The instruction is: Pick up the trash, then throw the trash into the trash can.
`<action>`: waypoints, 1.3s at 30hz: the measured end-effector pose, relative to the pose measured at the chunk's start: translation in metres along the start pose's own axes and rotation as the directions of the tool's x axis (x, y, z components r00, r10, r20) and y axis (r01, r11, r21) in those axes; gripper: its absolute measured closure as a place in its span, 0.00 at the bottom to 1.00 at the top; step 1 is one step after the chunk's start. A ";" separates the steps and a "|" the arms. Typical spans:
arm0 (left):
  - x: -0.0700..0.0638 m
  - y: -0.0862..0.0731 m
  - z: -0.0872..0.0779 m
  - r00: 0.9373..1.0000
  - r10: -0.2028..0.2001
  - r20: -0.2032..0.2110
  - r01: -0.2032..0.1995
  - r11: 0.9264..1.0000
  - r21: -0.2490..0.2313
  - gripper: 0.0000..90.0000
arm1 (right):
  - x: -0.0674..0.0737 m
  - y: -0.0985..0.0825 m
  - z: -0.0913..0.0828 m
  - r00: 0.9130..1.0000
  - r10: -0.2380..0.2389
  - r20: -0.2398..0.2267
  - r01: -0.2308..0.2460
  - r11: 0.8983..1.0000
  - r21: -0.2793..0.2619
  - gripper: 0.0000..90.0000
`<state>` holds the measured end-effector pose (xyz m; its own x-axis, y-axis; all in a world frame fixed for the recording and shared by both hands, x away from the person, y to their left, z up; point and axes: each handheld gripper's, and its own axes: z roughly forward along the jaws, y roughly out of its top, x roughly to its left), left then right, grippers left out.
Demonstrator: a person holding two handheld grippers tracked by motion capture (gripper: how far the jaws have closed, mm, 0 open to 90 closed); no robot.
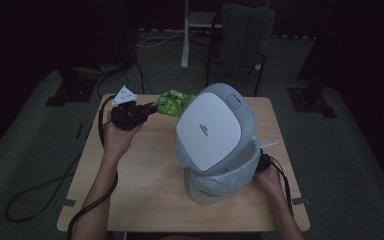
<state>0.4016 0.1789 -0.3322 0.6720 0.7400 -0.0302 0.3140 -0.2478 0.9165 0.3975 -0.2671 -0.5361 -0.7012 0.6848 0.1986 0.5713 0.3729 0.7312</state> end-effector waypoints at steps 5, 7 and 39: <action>0.000 0.010 0.005 1.000 0.008 0.023 -0.008 1.000 -0.001 0.92 | 0.000 0.000 0.000 1.000 -0.001 0.000 0.001 1.000 0.000 1.00; 0.000 0.015 0.008 0.999 0.015 0.032 -0.015 1.000 -0.002 0.92 | 0.000 0.000 0.000 1.000 0.000 -0.001 0.000 1.000 0.000 1.00; -0.029 0.067 0.032 0.977 0.114 0.179 -0.112 0.993 -0.020 0.92 | -0.001 0.000 0.000 1.000 -0.003 -0.004 0.003 1.000 0.000 1.00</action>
<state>0.4248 0.1210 -0.2822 0.8127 0.5827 0.0037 0.2229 -0.3168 0.9219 0.3978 -0.2676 -0.5363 -0.7042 0.6816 0.1990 0.5693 0.3745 0.7319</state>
